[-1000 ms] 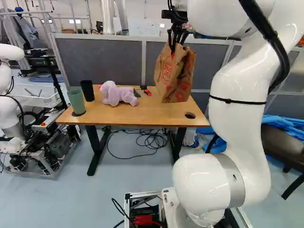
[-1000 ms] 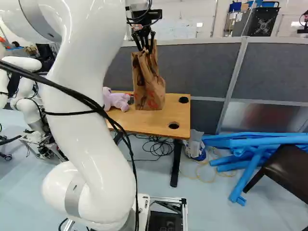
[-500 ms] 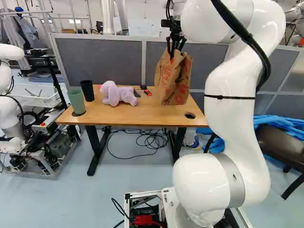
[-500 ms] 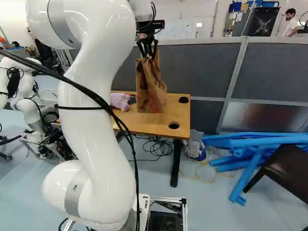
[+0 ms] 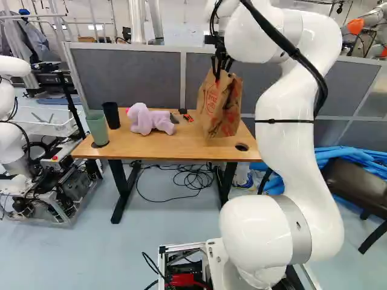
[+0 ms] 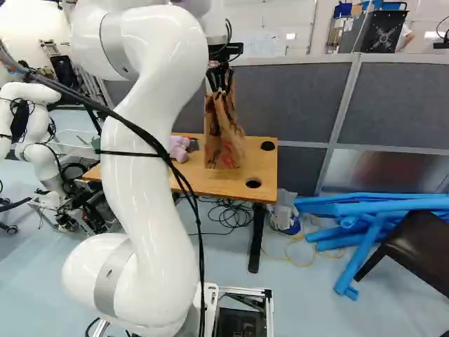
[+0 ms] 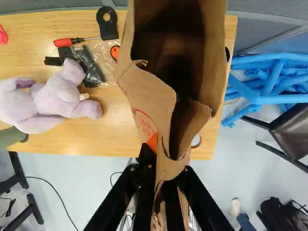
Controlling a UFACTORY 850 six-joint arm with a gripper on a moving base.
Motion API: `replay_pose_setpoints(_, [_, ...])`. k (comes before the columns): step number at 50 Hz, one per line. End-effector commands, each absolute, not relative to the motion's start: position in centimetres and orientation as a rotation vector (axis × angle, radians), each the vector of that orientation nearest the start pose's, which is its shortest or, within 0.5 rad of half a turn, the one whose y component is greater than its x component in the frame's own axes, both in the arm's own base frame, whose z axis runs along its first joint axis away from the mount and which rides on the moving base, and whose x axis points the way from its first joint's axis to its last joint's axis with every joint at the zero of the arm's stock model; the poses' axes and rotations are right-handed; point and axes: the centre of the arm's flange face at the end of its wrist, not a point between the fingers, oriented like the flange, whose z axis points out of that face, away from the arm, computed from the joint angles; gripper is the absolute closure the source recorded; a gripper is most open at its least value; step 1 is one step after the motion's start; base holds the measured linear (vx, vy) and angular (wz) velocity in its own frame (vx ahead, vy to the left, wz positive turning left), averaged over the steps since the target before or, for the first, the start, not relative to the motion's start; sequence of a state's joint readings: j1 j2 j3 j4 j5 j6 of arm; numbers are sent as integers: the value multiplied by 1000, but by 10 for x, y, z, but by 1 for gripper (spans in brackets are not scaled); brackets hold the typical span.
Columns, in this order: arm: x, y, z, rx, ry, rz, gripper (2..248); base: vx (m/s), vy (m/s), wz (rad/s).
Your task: Pick up the bag on the ground and place it on the table
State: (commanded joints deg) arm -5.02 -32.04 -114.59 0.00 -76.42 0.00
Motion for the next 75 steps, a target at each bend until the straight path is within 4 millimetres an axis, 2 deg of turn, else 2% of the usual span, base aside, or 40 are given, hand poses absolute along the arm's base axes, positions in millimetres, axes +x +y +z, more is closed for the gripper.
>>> replay_pose_setpoints(27, [687, -65, 657, -3140, 148, -98, 226, 0, 0, 0])
replay_pose_setpoints(60, [706, -67, 604, -3137, 148, 20, 226, 0, 0, 0])
replay_pose_setpoints(75, [708, -67, 598, -3137, 148, 33, 226, 0, 0, 0])
